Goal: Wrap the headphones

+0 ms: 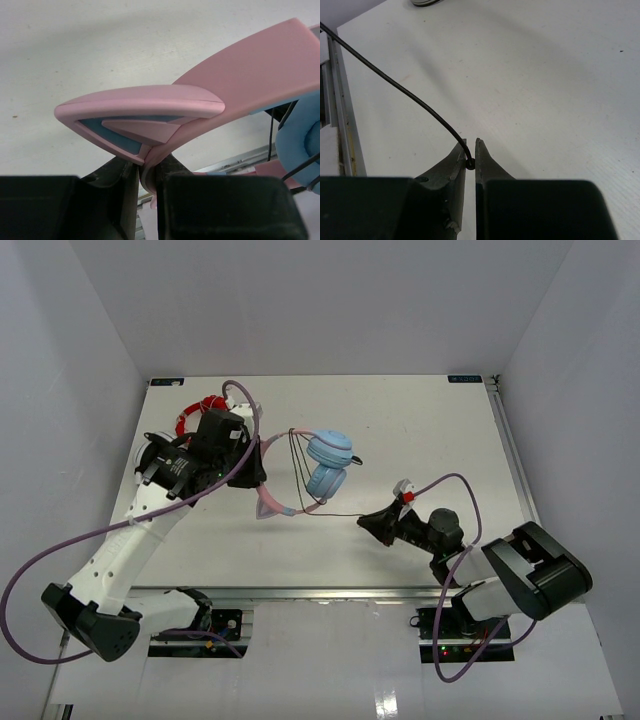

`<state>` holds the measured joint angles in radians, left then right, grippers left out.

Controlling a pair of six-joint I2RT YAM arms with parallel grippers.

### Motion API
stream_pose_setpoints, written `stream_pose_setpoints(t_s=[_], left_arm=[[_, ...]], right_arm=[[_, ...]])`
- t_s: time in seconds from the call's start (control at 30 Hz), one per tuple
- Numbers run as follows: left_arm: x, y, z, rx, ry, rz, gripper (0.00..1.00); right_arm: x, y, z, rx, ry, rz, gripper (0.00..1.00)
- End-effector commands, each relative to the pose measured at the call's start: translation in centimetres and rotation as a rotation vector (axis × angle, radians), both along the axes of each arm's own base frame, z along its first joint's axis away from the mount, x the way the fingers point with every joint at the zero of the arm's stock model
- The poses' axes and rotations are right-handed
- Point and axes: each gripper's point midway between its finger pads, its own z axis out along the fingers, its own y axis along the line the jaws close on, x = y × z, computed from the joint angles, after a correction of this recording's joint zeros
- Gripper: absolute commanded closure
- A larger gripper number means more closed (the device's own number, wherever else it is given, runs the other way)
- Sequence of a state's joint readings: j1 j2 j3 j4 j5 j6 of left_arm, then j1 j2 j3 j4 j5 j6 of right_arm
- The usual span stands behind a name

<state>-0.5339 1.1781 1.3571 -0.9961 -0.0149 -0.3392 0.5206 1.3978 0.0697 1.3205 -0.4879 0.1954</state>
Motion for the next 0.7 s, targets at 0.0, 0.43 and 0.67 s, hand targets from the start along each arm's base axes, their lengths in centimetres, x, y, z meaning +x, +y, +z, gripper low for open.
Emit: stream_pose_setpoints(t_s=[0.0, 0.43, 0.67], left_arm=[[1.7, 2.1, 3.9, -0.039, -0.132, 0.197, 1.00], [3.4, 5.7, 9.6, -0.087, -0.280, 0.489, 1.00], [3.4, 6.7, 9.4, -0.057, -0.287, 0.534, 1.00]], right_arm=[[-0.5, 0.4, 9.3, 0.231, -0.353, 0.045, 0.92], [-1.4, 0.9, 8.6, 0.239, -0.331, 0.108, 0.92], [-1.5, 1.2, 8.5, 0.241, -0.317, 0.132, 0.92]])
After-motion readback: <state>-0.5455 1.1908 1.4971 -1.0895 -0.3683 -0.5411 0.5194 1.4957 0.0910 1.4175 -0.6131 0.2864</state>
